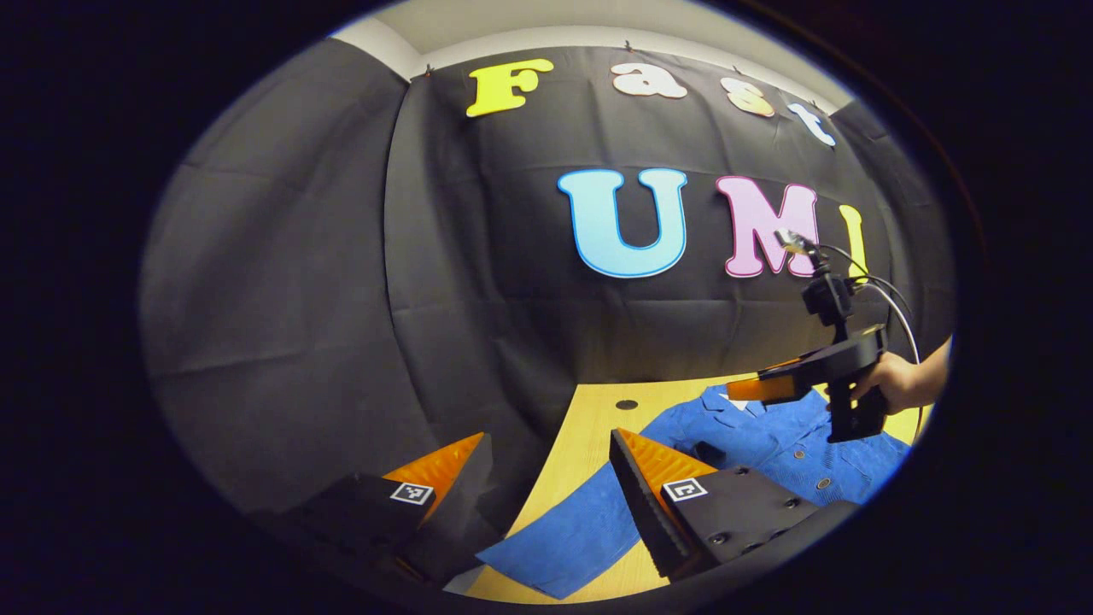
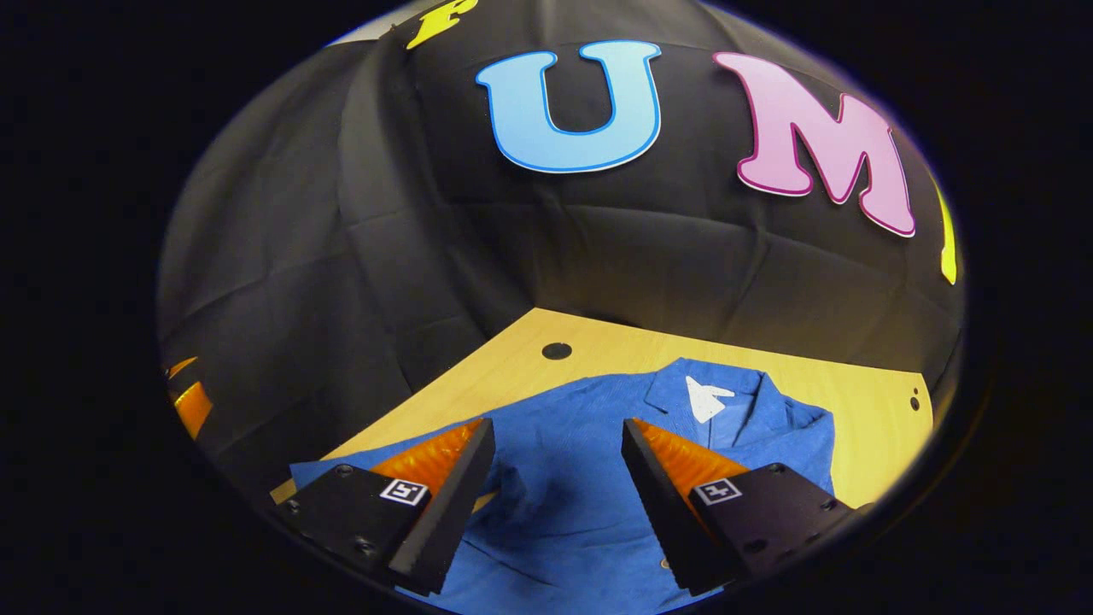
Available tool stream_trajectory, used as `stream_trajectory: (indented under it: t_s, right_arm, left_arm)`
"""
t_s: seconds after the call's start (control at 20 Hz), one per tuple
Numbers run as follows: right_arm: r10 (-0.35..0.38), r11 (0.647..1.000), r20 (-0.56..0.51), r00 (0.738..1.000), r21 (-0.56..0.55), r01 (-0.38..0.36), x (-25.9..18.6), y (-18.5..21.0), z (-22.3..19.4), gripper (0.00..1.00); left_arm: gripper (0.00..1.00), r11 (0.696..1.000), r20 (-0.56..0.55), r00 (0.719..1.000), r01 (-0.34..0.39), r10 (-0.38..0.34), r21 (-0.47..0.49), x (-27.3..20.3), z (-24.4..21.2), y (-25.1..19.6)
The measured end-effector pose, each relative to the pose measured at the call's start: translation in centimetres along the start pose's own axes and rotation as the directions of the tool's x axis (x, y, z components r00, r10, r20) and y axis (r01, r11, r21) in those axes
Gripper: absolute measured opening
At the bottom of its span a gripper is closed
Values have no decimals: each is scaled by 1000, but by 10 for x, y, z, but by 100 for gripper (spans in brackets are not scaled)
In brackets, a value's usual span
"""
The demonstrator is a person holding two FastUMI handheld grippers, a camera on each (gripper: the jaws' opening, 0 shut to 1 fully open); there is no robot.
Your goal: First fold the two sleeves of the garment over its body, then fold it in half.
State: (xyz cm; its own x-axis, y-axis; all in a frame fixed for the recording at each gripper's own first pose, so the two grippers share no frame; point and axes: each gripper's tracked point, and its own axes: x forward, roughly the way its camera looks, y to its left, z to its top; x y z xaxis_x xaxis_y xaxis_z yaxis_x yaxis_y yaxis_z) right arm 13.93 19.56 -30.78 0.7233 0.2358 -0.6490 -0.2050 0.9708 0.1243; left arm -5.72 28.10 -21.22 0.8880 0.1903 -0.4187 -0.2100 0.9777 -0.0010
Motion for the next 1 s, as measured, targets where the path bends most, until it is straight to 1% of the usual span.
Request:
stream_trajectory:
  t_s: [0.15,0.25,0.4,0.5,0.6,0.65,0.75,0.8,0.9,1.0]
  right_arm:
    - [-4,999,-9,1000,36,4,-24,-10,-14,96]
    - [-37,998,-23,999,51,38,-39,-26,-26,96]
    - [-89,993,-47,995,73,92,-56,-51,-41,96]
    - [-127,986,-75,989,97,134,-66,-68,-55,96]
    - [-158,977,-103,982,128,171,-78,-82,-69,98]
    - [-178,971,-111,978,140,193,-82,-89,-74,98]
    - [-235,960,-136,962,124,252,-95,-106,-85,98]
    - [-250,957,-147,957,116,268,-100,-111,-89,98]
    - [-262,954,-155,953,109,280,-105,-117,-92,98]
    - [-272,951,-153,950,105,290,-112,-121,-89,98]
  left_arm:
    - [80,1000,-107,994,-10,8,-19,18,-39,4]
    - [81,999,-185,983,-12,6,-31,28,-68,4]
    - [80,998,-272,962,12,-29,-66,40,-102,-2]
    - [80,997,-351,936,13,-37,-72,46,-128,-7]
    - [82,997,-453,890,15,-47,-72,42,-153,-11]
    - [83,997,-478,877,18,-52,-75,40,-163,-13]
    - [83,997,-507,860,23,-55,-70,38,-178,-11]
    - [83,998,-520,853,22,-49,-57,38,-184,-10]
    - [82,999,-546,837,21,-33,-27,37,-197,-8]
    - [83,999,-576,817,23,-35,-27,35,-209,-10]
